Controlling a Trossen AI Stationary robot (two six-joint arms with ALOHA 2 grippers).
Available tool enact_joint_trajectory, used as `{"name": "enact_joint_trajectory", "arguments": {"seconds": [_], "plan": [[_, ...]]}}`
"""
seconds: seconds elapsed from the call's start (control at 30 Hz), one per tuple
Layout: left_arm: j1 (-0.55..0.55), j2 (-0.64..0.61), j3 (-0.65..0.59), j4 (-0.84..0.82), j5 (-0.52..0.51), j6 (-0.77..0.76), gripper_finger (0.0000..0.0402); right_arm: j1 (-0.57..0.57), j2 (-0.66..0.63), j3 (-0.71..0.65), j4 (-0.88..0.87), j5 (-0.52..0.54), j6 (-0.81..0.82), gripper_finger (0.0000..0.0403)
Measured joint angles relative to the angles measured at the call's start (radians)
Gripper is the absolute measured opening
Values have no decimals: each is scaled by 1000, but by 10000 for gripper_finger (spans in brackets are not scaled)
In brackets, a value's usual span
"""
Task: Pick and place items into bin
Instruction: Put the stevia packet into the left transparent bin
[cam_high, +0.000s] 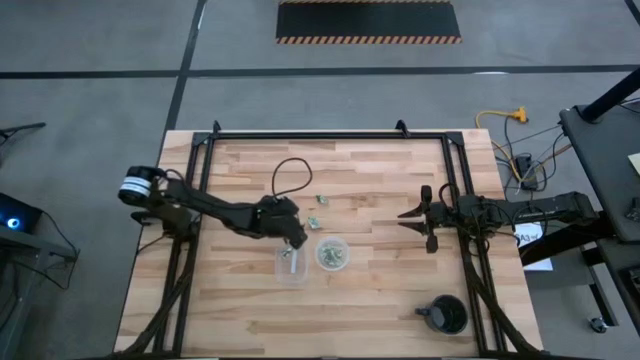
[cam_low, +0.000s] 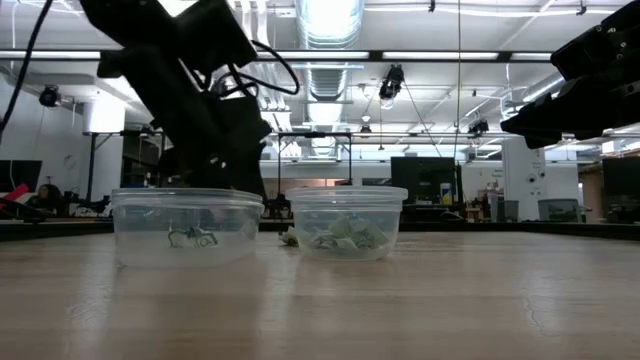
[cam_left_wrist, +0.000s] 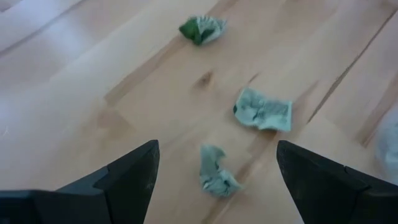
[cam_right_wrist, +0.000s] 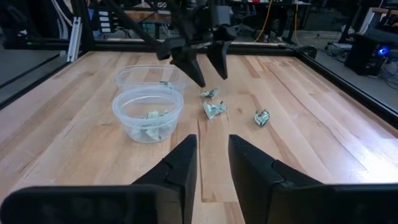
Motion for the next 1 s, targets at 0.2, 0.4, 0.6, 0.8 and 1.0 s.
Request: {"name": "enact_joint_trajectory", "arguments": {"seconds": [0.2, 0.4, 0.6, 0.8, 1.0], "plan": [[0, 52, 37, -81, 14, -52, 306, 0, 0, 0, 0, -1, 1, 72], [13, 89, 37, -69, 57, -55, 306, 0, -1, 0, 0, -1, 1, 69], [26, 107, 45, -71, 58, -52, 306, 0, 0, 0, 0, -1, 0, 78], [26, 105, 45, -66, 58, -51, 306, 0, 0, 0, 0, 0, 2, 84], [35, 105, 45, -65, 58, -50, 305, 0, 0, 0, 0, 0, 1, 86]]}}
